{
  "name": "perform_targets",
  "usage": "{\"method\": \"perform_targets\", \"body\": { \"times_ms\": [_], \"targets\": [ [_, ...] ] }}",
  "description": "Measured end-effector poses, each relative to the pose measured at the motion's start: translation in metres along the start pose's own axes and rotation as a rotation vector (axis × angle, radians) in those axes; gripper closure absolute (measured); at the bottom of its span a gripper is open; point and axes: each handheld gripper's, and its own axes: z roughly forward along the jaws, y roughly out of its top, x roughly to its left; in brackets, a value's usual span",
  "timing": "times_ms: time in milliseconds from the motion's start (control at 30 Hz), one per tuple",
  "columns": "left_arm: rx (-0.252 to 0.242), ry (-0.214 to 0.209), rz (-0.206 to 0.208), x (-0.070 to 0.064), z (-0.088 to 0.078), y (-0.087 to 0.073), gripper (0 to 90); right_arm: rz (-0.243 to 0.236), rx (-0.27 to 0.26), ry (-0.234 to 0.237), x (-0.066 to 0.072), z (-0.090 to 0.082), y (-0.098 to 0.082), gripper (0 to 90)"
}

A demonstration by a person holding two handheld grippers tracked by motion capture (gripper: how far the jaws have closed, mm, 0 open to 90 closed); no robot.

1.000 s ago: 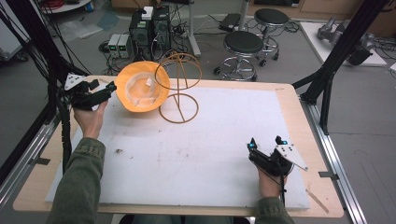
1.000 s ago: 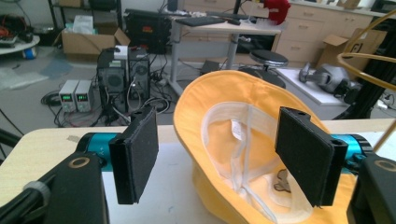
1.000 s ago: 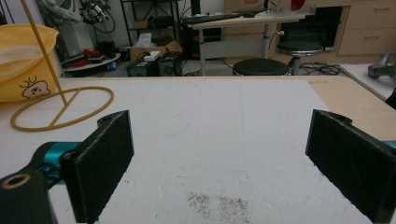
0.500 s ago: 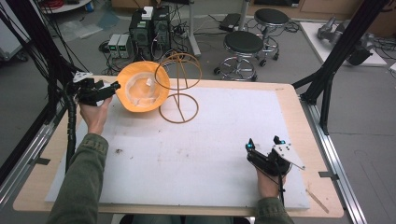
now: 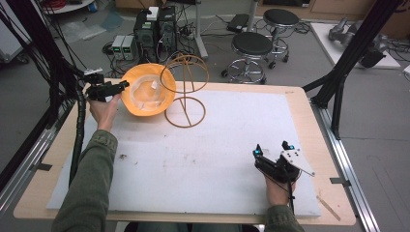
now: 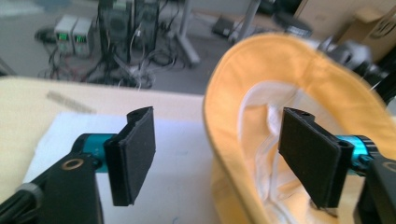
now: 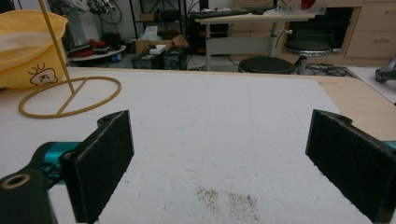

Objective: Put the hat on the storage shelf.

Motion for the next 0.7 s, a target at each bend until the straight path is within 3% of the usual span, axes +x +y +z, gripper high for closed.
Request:
{"method": "perform_targets", "body": {
  "times_ms": [333, 633, 700],
  "targets": [
    [-0.002, 0.010, -0.024, 0.000, 0.006, -0.001, 29.1, -0.004, -0.007, 0.000, 0.000, -0.001, 0.000, 6.5],
    [0.021, 0.003, 0.007, -0.002, 0.011, -0.005, 29.8, -0.004, -0.007, 0.000, -0.001, -0.001, 0.001, 6.5],
    [0.034, 0.001, -0.002, -0.001, 0.012, -0.006, 31.7, -0.003, -0.006, 0.000, -0.001, -0.001, 0.001, 6.5]
  ]
}}
